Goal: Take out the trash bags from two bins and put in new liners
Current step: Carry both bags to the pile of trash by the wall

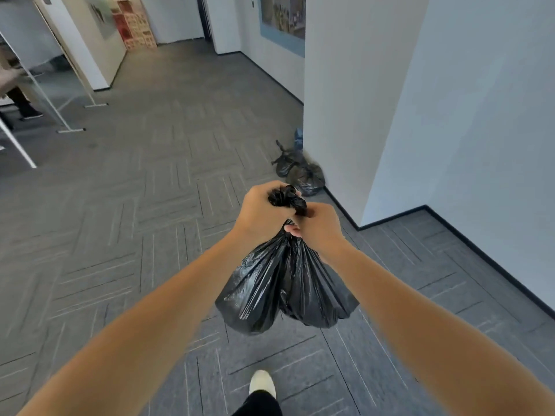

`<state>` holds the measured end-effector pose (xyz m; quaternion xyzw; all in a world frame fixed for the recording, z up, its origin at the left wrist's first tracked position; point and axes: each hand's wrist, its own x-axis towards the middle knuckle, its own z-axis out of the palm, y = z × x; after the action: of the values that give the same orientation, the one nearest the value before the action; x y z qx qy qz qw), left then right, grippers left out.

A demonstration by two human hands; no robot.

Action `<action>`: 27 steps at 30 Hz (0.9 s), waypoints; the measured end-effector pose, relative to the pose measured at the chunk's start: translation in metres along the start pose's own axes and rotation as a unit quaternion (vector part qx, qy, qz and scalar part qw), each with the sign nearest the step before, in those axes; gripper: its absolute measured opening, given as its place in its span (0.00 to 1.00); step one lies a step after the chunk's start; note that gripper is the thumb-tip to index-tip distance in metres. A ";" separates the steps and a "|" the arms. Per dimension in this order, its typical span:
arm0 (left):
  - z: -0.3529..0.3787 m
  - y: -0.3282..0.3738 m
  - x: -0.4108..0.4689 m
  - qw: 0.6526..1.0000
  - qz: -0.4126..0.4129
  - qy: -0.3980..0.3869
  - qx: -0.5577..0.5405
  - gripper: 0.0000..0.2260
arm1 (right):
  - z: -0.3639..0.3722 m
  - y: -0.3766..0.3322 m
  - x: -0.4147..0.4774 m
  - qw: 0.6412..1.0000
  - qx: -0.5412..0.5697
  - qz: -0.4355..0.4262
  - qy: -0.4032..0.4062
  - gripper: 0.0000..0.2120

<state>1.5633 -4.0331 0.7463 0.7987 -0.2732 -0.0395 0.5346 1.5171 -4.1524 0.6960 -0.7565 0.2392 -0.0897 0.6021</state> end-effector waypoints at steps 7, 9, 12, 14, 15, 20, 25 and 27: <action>0.020 -0.072 0.196 0.996 0.016 -0.082 -0.017 0.10 | 0.003 -0.011 0.187 0.995 0.056 0.053 0.067 0.16; 0.021 -0.090 0.253 0.988 0.004 -0.155 0.009 0.07 | 0.006 -0.012 0.234 0.983 0.123 0.099 0.097 0.08; 0.024 -0.113 0.335 0.968 -0.001 -0.240 0.071 0.12 | 0.007 -0.012 0.306 0.960 0.196 0.157 0.120 0.09; 0.030 -0.125 0.382 0.955 -0.012 -0.286 0.071 0.20 | 0.002 -0.013 0.351 0.957 0.189 0.170 0.138 0.07; 0.034 -0.132 0.406 0.947 -0.021 -0.313 0.069 0.26 | -0.003 -0.013 0.374 0.962 0.163 0.163 0.144 0.05; 0.077 -0.205 0.518 0.900 -0.070 -0.381 0.201 0.41 | -0.036 -0.015 0.490 0.984 0.022 0.108 0.139 0.15; 0.150 -0.245 0.616 0.915 0.011 -0.350 0.202 0.15 | -0.072 -0.014 0.609 0.994 -0.058 0.063 0.069 0.14; 0.178 -0.253 0.655 0.919 0.013 -0.342 0.198 0.11 | -0.085 -0.013 0.654 0.993 -0.104 0.054 0.034 0.19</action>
<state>2.1551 -4.4247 0.5993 0.8225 -0.4517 -0.2485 0.2403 2.0528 -4.5316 0.6312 -0.7974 0.3082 -0.0572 0.5157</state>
